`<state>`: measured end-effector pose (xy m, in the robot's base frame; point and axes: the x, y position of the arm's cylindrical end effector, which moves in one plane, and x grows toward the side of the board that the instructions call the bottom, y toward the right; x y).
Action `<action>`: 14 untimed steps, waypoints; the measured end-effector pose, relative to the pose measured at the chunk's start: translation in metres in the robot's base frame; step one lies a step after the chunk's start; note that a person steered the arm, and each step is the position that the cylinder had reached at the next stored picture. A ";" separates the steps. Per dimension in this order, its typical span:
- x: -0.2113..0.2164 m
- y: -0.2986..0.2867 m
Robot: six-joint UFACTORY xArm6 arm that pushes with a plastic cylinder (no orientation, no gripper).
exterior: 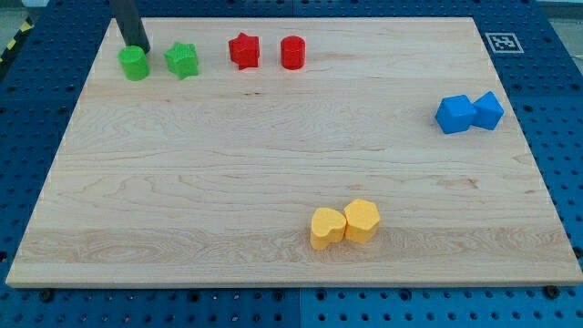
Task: Push the red blocks downwards slightly
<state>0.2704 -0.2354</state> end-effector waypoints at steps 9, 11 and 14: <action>-0.033 0.128; -0.043 0.145; -0.017 0.150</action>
<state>0.2538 -0.0857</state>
